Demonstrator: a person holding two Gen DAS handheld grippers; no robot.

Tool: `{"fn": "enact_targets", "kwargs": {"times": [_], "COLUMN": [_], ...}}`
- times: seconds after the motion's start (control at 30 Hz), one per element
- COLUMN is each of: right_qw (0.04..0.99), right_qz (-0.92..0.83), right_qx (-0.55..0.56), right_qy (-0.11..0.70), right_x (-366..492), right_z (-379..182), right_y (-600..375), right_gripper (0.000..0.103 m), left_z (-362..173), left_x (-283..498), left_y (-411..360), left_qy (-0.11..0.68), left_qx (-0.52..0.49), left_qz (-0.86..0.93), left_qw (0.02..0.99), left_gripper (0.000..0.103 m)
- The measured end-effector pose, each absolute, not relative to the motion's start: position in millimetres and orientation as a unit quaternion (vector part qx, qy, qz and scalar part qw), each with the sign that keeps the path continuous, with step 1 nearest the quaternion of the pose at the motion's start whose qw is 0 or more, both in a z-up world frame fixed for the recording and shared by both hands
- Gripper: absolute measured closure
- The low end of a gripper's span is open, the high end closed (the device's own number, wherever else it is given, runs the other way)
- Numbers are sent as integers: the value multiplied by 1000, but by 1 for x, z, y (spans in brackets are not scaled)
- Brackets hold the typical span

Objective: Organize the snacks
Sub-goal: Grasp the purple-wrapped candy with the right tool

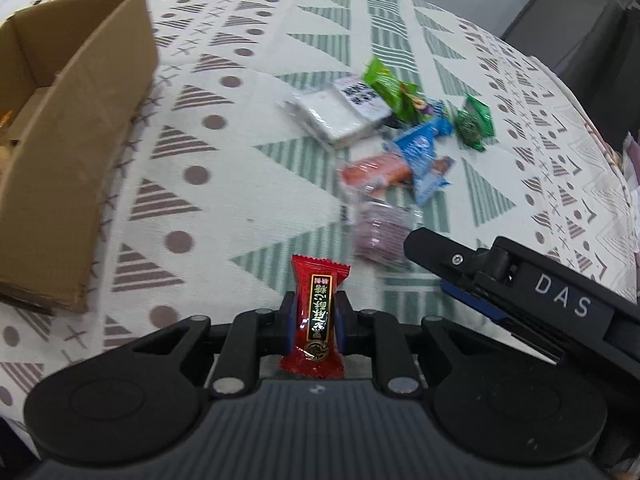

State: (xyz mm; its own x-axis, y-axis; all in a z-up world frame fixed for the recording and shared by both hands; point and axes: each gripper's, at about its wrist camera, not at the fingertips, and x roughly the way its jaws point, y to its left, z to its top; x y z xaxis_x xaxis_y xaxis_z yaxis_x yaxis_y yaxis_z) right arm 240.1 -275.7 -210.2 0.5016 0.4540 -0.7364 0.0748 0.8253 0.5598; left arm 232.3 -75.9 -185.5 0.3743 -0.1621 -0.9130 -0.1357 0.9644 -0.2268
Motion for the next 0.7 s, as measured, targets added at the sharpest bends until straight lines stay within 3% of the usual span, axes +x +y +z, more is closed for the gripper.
{"fn": "enact_targets", "kwargs": {"times": [0.07,0.43,0.57,0.7], "right_qw": [829,846,843,840], "right_qz": [114,110,111,115], "right_qx": [260,220,210,228], "right_qy": [482,472,483,479], "right_x": [242,253,251,246], "right_z": [-210,-217,-219,-210], "right_y": [-269,-242,-240,-246], "right_gripper": [41,39,64,69], "left_z": [-185,-179,-175,-164], "left_x": [233,234,233,231], "left_y": [-68,-40,-34,-33], "left_qy": [558,547,540,529], "left_qx": [-137,-144,-146,-149], "left_qz": [0,26,32,29], "left_qw": [818,824,828,835], "left_gripper": [85,85,85,85]}}
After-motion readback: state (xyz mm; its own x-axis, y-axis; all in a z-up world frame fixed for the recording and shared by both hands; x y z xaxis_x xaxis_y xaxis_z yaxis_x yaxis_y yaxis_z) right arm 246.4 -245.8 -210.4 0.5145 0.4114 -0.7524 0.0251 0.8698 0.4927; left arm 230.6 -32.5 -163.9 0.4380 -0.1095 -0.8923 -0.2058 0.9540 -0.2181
